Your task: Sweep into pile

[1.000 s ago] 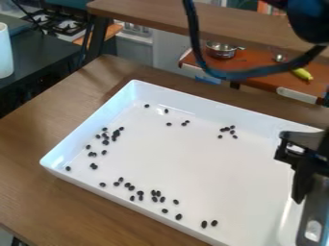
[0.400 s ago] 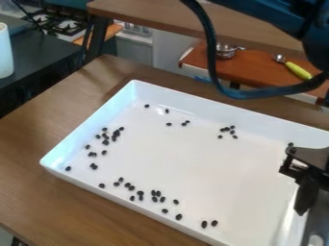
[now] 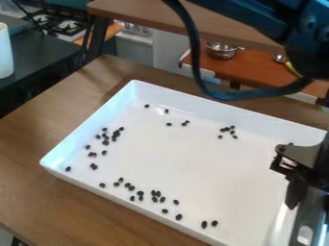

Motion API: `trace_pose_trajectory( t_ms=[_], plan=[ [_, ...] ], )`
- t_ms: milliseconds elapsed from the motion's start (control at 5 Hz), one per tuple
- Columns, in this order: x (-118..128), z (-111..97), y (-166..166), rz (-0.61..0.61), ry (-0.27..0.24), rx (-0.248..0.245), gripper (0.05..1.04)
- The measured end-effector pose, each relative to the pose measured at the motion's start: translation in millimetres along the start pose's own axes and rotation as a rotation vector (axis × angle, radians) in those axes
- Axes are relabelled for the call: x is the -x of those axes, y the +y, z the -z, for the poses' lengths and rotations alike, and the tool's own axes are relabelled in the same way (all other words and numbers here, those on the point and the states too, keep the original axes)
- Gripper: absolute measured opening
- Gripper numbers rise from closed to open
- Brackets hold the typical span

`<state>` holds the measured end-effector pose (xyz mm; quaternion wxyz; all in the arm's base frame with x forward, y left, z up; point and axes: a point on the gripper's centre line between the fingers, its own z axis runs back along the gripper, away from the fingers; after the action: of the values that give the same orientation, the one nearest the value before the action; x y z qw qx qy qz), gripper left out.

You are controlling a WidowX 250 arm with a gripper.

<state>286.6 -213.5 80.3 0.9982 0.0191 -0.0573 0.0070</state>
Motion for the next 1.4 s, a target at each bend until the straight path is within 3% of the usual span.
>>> trace_pose_trajectory(
  t_ms=[600,1400],
  plan=[
    [-8.8,2.6,91.9,-0.049,0.087,-0.061,0.49],
    [-13.0,12.5,221.0,-0.082,0.032,-0.102,0.49]
  ],
)
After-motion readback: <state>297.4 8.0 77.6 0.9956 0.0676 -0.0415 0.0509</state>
